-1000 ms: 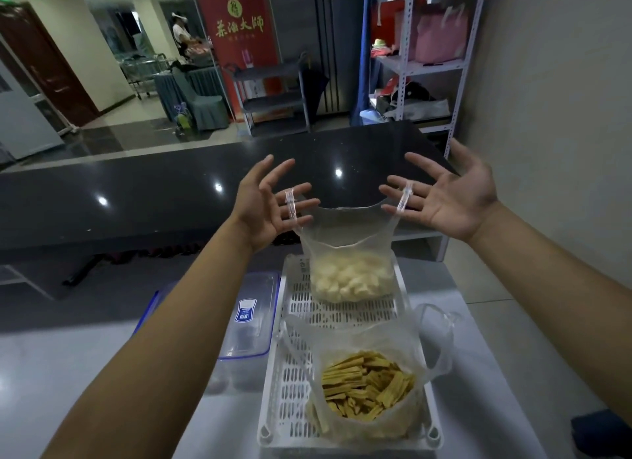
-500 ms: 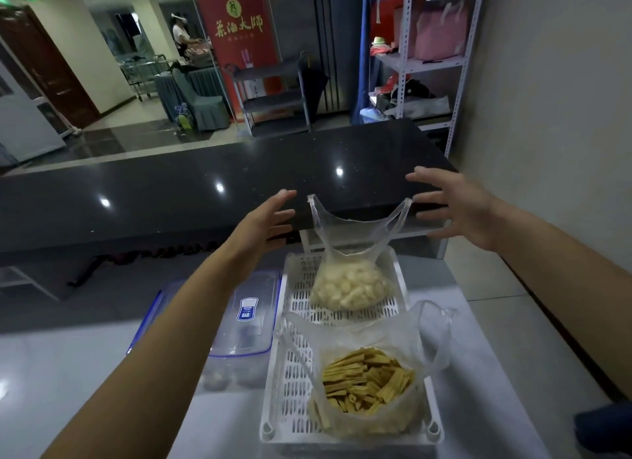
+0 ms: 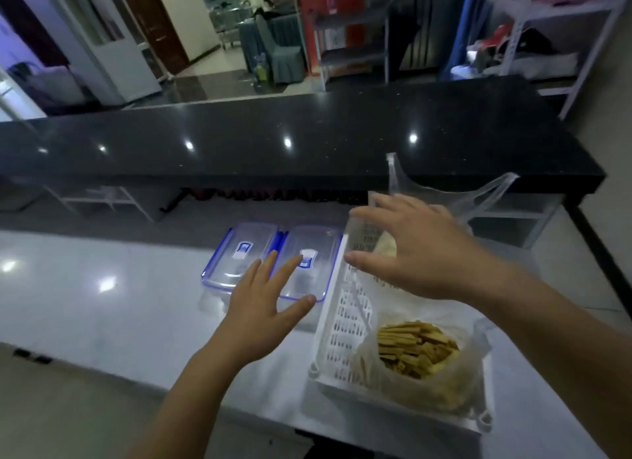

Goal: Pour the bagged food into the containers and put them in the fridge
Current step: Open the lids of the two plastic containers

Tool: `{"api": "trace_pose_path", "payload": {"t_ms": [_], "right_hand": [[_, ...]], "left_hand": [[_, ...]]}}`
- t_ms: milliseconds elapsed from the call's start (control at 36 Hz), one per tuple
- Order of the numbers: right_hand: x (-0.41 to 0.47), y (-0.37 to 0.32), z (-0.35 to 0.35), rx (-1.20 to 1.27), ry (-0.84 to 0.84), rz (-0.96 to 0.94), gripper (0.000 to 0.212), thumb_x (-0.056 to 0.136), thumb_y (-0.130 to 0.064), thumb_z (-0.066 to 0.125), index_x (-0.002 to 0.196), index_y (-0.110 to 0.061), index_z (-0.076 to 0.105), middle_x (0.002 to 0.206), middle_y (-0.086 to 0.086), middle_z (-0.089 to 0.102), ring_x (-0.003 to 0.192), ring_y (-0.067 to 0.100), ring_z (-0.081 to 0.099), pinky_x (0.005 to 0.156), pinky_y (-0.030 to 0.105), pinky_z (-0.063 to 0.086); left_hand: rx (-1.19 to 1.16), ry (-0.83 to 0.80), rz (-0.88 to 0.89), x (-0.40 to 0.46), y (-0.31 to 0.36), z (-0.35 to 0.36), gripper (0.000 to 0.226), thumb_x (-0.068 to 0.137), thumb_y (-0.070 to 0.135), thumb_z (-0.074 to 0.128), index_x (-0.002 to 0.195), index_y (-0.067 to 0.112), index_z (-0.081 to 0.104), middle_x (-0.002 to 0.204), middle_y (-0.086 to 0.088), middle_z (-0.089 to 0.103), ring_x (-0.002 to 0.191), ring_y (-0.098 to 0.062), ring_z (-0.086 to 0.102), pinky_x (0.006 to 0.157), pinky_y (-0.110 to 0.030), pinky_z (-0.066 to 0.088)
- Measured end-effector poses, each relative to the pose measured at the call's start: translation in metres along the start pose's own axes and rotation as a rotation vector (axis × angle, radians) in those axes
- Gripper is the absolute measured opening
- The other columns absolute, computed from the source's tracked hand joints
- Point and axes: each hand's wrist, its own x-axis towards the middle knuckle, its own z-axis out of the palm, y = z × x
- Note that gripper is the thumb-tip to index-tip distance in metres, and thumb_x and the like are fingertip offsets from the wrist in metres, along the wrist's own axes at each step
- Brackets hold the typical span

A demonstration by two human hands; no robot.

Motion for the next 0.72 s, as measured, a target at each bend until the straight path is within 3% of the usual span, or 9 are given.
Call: {"api": "trace_pose_path", "payload": {"t_ms": [111, 333, 472, 722], "right_hand": [[0.009, -0.019, 0.003, 0.022, -0.034, -0.055, 0.085, 0.072, -0.084, 0.031, 0.149, -0.049, 0.026, 0.164, -0.012, 0.02, 0.151, 0.016, 0.015, 0.12, 0.053, 0.018], [0.031, -0.07, 0.013, -0.064, -0.174, -0.071, 0.083, 0.074, -0.082, 0.03, 0.15, -0.052, 0.017, 0.165, -0.013, 0.012, 0.151, 0.015, 0.011, 0.121, 0.052, 0.011], [0.049, -0.102, 0.048, -0.175, -0.265, 0.003, 0.083, 0.077, -0.081, 0.026, 0.151, -0.049, 0.013, 0.166, -0.011, 0.007, 0.152, 0.017, 0.005, 0.12, 0.054, 0.008], [0.133, -0.152, 0.152, -0.222, -0.375, 0.161, 0.08, 0.088, -0.07, 0.044, 0.155, -0.041, 0.011, 0.167, -0.004, 0.004, 0.153, 0.025, -0.002, 0.119, 0.061, 0.0]], "left_hand": [[0.02, -0.016, -0.109, -0.014, -0.032, -0.002, 0.07, 0.089, 0.068, 0.049, 0.151, 0.053, 0.018, 0.167, 0.013, 0.004, 0.154, -0.014, -0.002, 0.122, -0.042, 0.009], [0.063, -0.045, -0.163, 0.017, -0.104, -0.028, 0.075, 0.09, 0.065, 0.053, 0.155, 0.045, 0.02, 0.167, 0.004, 0.01, 0.154, -0.021, 0.004, 0.122, -0.043, 0.013], [0.127, -0.077, -0.115, 0.057, -0.162, -0.04, 0.077, 0.09, 0.062, 0.055, 0.155, 0.042, 0.02, 0.167, 0.001, 0.013, 0.153, -0.027, 0.01, 0.122, -0.045, 0.018], [0.319, -0.276, 0.128, 0.111, -0.242, -0.019, 0.088, 0.09, 0.074, 0.04, 0.157, 0.038, -0.003, 0.167, 0.005, -0.012, 0.153, -0.025, -0.014, 0.123, -0.048, 0.0]]}}
